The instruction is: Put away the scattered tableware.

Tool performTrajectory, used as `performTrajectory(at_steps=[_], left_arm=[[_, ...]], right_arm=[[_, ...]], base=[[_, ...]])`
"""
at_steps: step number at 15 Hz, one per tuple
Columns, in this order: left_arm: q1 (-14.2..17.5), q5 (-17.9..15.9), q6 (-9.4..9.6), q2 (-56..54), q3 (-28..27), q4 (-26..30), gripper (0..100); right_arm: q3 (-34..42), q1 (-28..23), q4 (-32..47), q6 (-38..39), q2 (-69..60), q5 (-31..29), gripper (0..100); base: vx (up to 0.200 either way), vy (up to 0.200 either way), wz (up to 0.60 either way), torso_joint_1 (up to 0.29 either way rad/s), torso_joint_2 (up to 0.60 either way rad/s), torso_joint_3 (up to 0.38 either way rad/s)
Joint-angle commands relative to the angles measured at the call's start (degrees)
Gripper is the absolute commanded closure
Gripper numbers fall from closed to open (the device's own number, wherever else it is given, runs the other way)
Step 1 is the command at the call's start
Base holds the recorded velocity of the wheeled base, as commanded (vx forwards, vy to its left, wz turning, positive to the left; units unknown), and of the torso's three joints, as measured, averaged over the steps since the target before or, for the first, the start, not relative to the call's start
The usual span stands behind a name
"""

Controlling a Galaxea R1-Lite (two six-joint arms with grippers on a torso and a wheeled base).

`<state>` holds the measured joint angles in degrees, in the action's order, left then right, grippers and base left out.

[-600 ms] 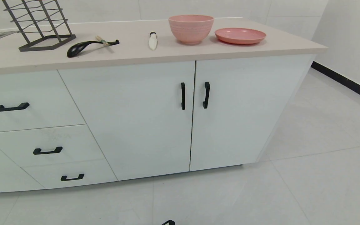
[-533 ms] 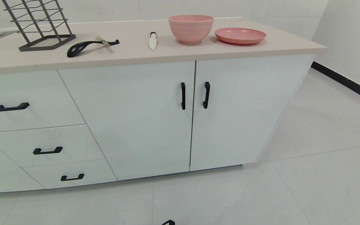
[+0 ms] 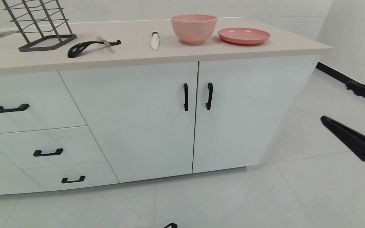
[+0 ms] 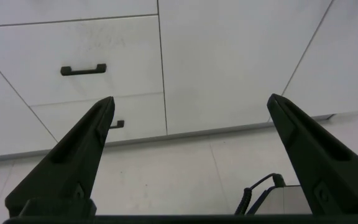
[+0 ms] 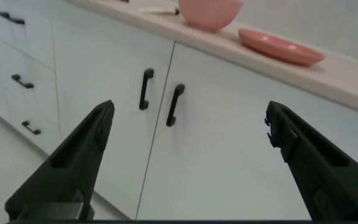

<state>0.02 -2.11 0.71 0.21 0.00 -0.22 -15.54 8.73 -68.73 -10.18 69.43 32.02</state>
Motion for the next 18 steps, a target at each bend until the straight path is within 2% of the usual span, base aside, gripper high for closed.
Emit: performTrajectory(at_steps=[1, 3, 5, 6, 7, 8, 9, 10, 11, 12, 13, 14, 15, 16, 17, 18], left_arm=[[0.0, -0.1, 0.08, 0.0, 0.0, 0.0, 0], [0.0, -0.1, -0.09, 0.0, 0.0, 0.0, 0], [0.0, 0.0, -0.18, 0.0, 0.0, 0.0, 0], [0.0, 0.1, -0.27, 0.0, 0.0, 0.0, 0], [0.1, -0.6, 0.17, 0.0, 0.0, 0.0, 0], [0.1, -2.9, 0.61, 0.0, 0.0, -0.4, 0], [0.2, -3.2, 0.44, 0.0, 0.0, -4.8, 0], [0.2, -3.3, -0.18, 0.0, 0.0, -14.5, 0], [0.2, -3.3, -0.27, 0.0, 0.0, -15.8, 0], [0.2, -5.4, -0.62, 0.5, -1.8, -20.0, 0], [0.1, -6.8, -0.88, 1.2, -4.4, -19.6, 0], [-1.4, -8.6, -1.41, 8.6, -13.6, -19.7, 0], [-3.1, -10.2, -1.32, 13.7, -18.5, -19.7, 0], [-4.6, -13.4, -1.06, 18.2, -21.8, -19.8, 0], [-7.1, -20.5, -0.88, 24.1, -24.4, -20.1, 0], [-8.2, -23.4, -0.79, 27.0, -25.0, -20.5, 0]], right_arm=[[-1.5, -0.2, -2.0, -0.5, 9.1, 1.1, 0], [-4.1, 1.1, -5.4, -1.9, 15.2, 3.8, 0], [-5.2, 4.1, -6.8, -2.7, 19.2, 4.6, 0], [-8.1, 7.1, -7.1, -2.7, 22.2, 4.6, 0], [-11.1, 8.1, -7.1, -2.8, 24.8, 4.6, 0], [-13.5, 8.3, -7.2, -2.9, 27.5, 4.6, 0], [-14.4, 8.3, -7.4, -3.0, 29.5, 4.6, 0], [-14.3, 8.4, -7.7, -3.4, 30.8, 4.6, 0], [-14.2, 8.5, -7.7, -3.4, 30.9, 4.6, 0], [-14.6, 9.9, -7.9, -3.4, 31.9, 4.7, 0], [-15.0, 10.3, -7.9, -3.4, 32.0, 4.7, 0], [-14.9, 11.5, -7.9, -3.4, 32.0, 4.6, 0], [-14.4, 11.5, -7.9, -3.4, 31.9, 4.7, 0], [-14.3, 11.2, -8.0, -3.4, 31.8, 4.7, 0], [-14.6, 11.0, -8.1, -3.4, 31.7, 4.7, 0], [-14.5, 11.0, -8.1, -3.5, 31.8, 4.7, 0]], base=[[0.0, 0.0, 0.0, 0.0, 0.0, 0.0], [0.0, 0.0, 0.0, 0.0, 0.0, 0.0], [0.0, 0.0, 0.0, 0.0, 0.0, 0.0], [0.0, 0.0, 0.0, 0.0, 0.0, 0.0], [0.0, 0.0, 0.0, 0.0, 0.0, 0.0], [0.0, 0.0, 0.0, 0.0, 0.0, 0.0], [0.0, 0.0, 0.0, 0.0, 0.0, 0.0], [0.0, 0.0, 0.0, 0.0, 0.0, 0.0], [0.0, 0.0, 0.0, 0.0, 0.0, 0.0], [0.0, 0.0, 0.0, 0.0, 0.0, 0.0], [0.0, 0.0, 0.0, 0.0, 0.0, 0.0], [0.0, 0.0, 0.0, 0.0, 0.0, 0.0], [0.0, 0.0, 0.0, 0.0, 0.0, 0.0], [0.0, 0.0, 0.0, 0.0, 0.0, 0.0], [0.0, 0.0, 0.0, 0.0, 0.0, 0.0], [0.0, 0.0, 0.0, 0.0, 0.0, 0.0]])
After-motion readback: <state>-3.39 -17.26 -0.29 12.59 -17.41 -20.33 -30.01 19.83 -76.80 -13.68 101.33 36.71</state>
